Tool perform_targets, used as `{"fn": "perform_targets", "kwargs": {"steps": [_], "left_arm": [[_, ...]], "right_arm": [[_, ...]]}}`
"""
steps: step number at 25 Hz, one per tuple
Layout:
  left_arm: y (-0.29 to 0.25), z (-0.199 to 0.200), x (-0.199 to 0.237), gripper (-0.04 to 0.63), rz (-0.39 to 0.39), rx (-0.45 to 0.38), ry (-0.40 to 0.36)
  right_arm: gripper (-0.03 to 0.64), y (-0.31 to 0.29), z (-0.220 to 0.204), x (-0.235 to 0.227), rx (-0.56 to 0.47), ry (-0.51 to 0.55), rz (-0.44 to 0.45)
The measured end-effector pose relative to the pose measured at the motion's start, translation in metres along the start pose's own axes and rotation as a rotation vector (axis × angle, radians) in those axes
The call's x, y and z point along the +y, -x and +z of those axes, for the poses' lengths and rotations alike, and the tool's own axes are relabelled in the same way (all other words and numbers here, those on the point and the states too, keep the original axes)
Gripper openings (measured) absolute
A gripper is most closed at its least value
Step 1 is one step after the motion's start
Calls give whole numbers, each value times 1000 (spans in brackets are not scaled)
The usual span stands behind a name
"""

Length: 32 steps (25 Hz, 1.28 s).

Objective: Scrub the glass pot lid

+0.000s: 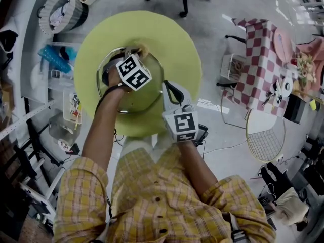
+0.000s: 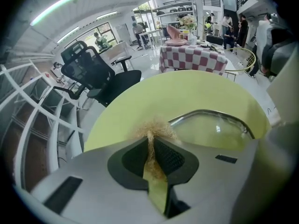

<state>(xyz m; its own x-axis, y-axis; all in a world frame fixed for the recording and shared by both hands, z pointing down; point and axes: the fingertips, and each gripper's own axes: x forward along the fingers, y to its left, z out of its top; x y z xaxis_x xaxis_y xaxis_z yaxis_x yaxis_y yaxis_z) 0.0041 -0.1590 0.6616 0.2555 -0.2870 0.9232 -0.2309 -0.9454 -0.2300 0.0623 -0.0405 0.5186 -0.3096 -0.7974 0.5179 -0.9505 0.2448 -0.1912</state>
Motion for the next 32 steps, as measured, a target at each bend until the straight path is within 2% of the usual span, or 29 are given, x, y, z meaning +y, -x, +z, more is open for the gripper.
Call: {"fn": "perform_targets", "kwargs": {"steps": [7, 16, 21, 32], "left_arm": [[0, -1, 3, 41, 2, 6, 38], [3, -5, -3, 40, -9, 16, -45], [11, -9, -13, 40, -17, 42, -118], [26, -20, -41, 40, -77, 54, -253]], "right_arm": [[-3, 0, 0, -1, 6, 0, 5], [-3, 2, 1, 0, 11, 0, 2], [-3, 2, 3, 6, 8, 7, 11], [-3, 10, 5, 10, -2, 12, 7]]}}
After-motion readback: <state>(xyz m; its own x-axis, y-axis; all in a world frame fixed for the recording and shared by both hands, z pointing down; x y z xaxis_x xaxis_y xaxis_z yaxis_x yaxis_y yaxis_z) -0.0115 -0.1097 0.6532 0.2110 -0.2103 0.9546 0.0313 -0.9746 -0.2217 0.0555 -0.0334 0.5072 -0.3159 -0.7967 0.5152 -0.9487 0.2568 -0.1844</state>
